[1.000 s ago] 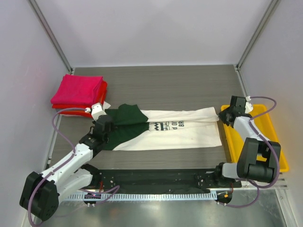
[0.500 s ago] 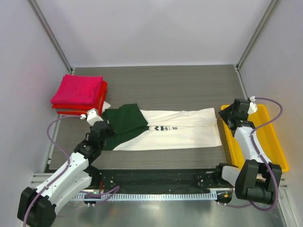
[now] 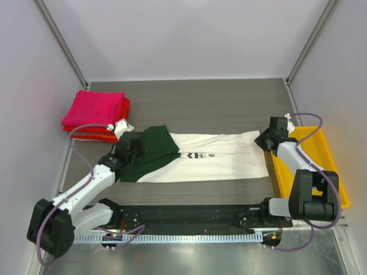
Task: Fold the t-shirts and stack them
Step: Fold the tshirt
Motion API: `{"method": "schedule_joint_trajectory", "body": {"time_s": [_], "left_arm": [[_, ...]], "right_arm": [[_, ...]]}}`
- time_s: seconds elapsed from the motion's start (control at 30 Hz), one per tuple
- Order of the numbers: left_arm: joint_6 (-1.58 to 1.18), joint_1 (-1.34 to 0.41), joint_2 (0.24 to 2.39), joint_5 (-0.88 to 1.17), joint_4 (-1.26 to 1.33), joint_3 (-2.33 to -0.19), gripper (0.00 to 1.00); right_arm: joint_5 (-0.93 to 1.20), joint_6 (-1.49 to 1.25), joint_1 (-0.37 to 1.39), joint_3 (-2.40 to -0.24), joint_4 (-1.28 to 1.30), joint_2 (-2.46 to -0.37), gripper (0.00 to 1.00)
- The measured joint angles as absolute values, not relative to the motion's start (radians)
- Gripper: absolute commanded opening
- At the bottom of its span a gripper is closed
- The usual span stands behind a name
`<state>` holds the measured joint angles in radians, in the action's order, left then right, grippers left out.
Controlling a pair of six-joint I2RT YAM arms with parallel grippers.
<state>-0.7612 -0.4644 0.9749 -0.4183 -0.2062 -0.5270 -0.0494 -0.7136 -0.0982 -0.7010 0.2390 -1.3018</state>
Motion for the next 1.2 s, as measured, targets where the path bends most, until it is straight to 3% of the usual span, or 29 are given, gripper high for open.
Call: {"method": "schedule_joint_trajectory", "body": {"time_s": [0.1,0.2,0.23,0.57,0.87,1.2], "left_arm": [[-0.746,-0.469,1.108,-0.389,-0.197,-0.639,0.27],[-0.739,-0.471,1.205,-0.365,-0.19,-0.713,0.28],[-0.737,-0.471,1.233,-0.356,-0.189,-0.73,0.28],[-0.734,-0.472,1.479,-0.33,-0.238,-0.85,0.24],[-0.756,-0.472,1.51,-0.316,-0.267,-0.829,0.22],[-0.789,-0.472,1.43,-0.294,-0.276,-0.699,0.21]], "right_arm": [[-0.056,-0.711,-0.094,-0.704,0.249,-1.345,0.16],[-0.073,-0.708,-0.094,-0.704,0.271,-1.369,0.02],[-0.08,-0.707,-0.094,-0.704,0.278,-1.37,0.01],[-0.136,-0.714,-0.094,-0.604,0.339,-1.229,0.01],[-0.1,-0.705,-0.084,-0.602,0.345,-1.14,0.01],[0.064,-0.715,0.194,-0.742,0.253,-1.298,0.03]]}}
